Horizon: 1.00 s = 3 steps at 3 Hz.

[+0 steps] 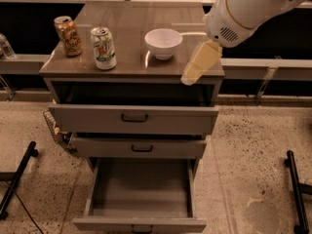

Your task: Place 7up can into bottom drawer

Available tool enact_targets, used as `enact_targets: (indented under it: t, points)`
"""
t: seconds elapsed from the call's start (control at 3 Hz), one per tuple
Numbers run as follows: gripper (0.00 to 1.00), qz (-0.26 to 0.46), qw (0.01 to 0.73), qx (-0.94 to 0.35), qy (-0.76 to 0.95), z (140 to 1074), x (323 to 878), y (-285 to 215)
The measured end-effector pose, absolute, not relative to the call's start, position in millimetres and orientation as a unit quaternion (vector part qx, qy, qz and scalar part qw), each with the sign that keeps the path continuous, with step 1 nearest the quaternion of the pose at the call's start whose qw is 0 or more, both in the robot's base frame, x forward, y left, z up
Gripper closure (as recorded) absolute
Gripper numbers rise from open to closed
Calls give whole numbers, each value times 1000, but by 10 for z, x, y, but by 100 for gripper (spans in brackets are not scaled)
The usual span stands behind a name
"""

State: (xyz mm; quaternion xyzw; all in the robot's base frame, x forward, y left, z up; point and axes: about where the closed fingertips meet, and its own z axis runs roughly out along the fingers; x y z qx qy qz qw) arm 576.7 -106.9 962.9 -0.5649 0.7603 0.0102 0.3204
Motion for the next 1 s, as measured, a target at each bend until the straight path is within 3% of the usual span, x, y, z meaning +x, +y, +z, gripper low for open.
enact_targets:
  t: [0.33,1.0]
  points:
    - [0,23,343,-550,761,9631,5857,-960]
    - [0,126,497,-467,720,9723,6257,-242]
